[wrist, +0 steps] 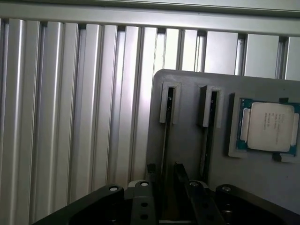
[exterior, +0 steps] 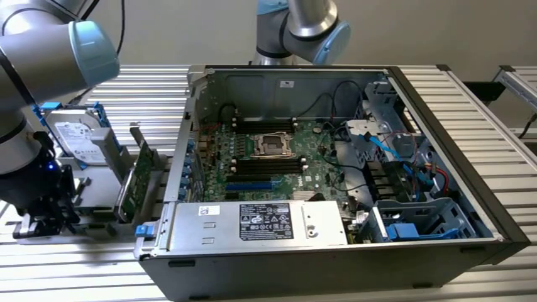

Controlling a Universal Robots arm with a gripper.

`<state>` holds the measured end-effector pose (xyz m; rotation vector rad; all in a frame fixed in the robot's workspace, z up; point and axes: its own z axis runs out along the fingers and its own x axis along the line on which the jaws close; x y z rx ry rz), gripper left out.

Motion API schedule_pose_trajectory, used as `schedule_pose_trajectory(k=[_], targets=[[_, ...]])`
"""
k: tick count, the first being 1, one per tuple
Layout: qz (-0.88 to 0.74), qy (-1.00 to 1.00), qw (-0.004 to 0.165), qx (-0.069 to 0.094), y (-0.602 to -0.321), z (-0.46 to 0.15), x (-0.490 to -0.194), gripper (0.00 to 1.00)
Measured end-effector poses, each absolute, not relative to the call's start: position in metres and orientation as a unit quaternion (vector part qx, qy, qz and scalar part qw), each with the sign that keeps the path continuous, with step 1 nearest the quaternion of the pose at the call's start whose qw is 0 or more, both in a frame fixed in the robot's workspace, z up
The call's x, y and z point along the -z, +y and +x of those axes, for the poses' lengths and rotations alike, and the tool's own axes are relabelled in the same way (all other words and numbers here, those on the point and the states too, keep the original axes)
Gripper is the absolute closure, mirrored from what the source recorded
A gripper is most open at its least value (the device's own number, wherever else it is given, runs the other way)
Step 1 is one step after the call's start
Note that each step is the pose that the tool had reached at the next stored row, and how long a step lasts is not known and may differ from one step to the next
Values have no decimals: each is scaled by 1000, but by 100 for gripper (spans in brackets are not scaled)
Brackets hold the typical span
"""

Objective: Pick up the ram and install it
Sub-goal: 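Pick up the ram and move it above insertion slot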

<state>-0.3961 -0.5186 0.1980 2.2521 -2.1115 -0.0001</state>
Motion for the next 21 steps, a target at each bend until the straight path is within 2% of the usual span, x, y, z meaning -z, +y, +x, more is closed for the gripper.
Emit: schedule_pose_trajectory(k=[4, 5, 6, 7, 8, 21], targets=[[729, -684, 27, 0, -519, -396, -196, 70], [729, -684, 27, 0, -519, -396, -196, 72], [729, -684, 27, 0, -519, -396, -196, 78], [729, -684, 27, 0, -519, -396, -196, 78], [729, -684, 27, 0, -519, -396, -196, 85], [729, -684, 28, 0, -519, -396, -196, 86]])
